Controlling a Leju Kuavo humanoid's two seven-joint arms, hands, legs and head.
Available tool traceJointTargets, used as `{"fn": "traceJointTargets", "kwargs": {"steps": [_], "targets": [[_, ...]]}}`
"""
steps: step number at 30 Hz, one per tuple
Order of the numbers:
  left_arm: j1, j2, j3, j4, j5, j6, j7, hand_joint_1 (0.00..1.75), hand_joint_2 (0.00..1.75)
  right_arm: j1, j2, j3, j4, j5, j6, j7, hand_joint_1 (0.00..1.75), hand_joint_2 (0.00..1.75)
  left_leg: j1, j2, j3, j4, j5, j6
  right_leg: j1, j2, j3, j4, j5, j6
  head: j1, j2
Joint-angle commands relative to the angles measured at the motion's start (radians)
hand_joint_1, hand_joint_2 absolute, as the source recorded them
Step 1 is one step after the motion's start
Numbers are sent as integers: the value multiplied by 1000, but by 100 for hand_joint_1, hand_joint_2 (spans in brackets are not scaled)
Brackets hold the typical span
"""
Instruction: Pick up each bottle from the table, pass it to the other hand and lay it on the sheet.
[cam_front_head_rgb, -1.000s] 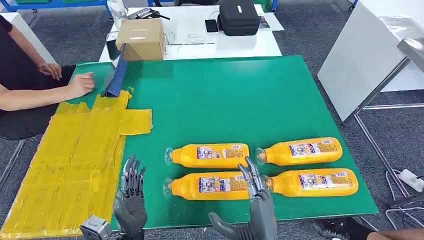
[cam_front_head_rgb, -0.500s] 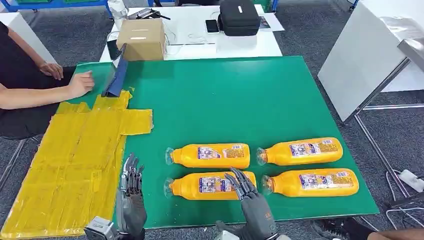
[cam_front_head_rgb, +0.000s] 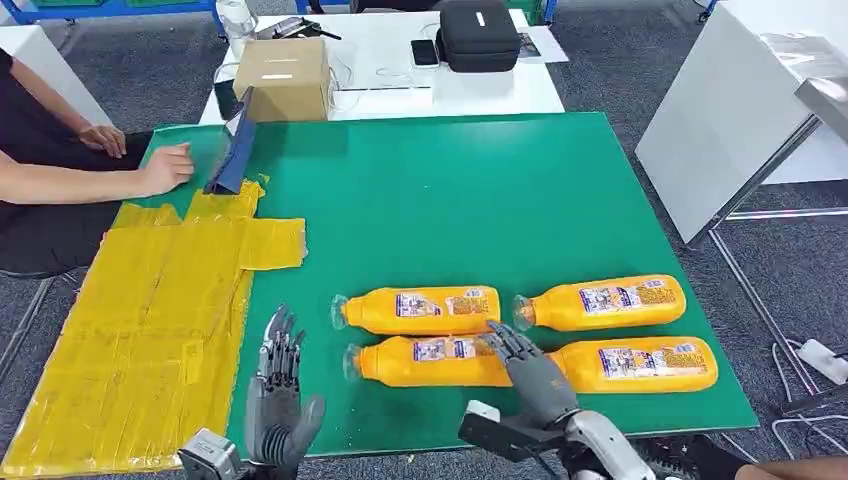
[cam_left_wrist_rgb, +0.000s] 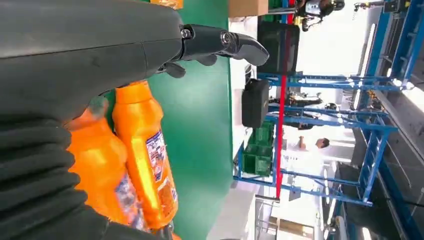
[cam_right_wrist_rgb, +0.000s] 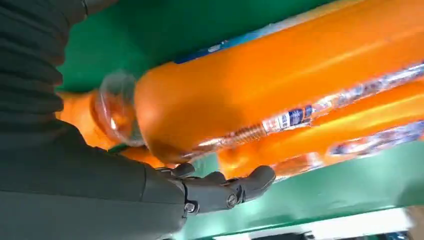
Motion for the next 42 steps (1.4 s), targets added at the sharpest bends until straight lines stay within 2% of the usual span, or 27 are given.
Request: {"fn": "traceJointTargets", "kwargs": {"steps": [1, 10, 15, 19, 22, 26, 36, 42], "targets": [[-29, 13, -21, 65, 7, -4, 3, 0, 175, -92, 1, -33, 138, 5, 14, -7, 0, 175, 1, 0, 4, -2, 0, -1, 0, 3, 4, -2, 0, -2, 0, 0], [-38, 13, -18, 64, 9, -16, 3, 0, 175, -214, 43, 35, 238, 21, 46, -29, 0, 175, 0, 2, 2, -1, 0, -1, 0, 5, 2, -1, 1, -2, 0, 0], [-42, 13, -14, 64, 17, -21, 3, 0, 175, -245, 54, 88, 260, -19, 72, -71, 0, 175, 1, 3, 4, -1, 0, -1, 1, 6, 3, -2, 1, -2, 0, 0], [-43, 12, -9, 66, 25, -23, 3, 0, 175, -261, 44, 148, 248, -55, 100, -100, 0, 175, 0, 1, 2, -1, 0, 0, 0, 3, 2, -1, 0, -1, 0, 0], [-42, 9, -4, 69, 28, -27, 3, 0, 175, -288, 44, 190, 265, -67, 133, -110, 0, 175, 1, 2, 5, -1, -1, -1, 1, 6, 4, -2, 0, -3, 0, 0], [-42, 9, -4, 69, 28, -27, 3, 0, 175, -288, 44, 190, 265, -67, 133, -110, 0, 175, 0, 1, 2, -1, 0, 0, 0, 3, 2, -1, 0, -1, 0, 0], [-43, -3, 17, 79, 32, -39, 3, 0, 175, -386, 1, 337, 381, -62, 189, -84, 0, 175, 1, 1, 4, -1, 0, -1, 1, 4, 4, -2, 1, -2, 0, 0], [-43, -3, 17, 80, 32, -39, 3, 0, 175, -389, -6, 338, 386, -63, 188, -85, 0, 175, 1, -1, 6, -2, 0, -1, 1, 3, 5, -2, 0, -2, 0, 0]]}}
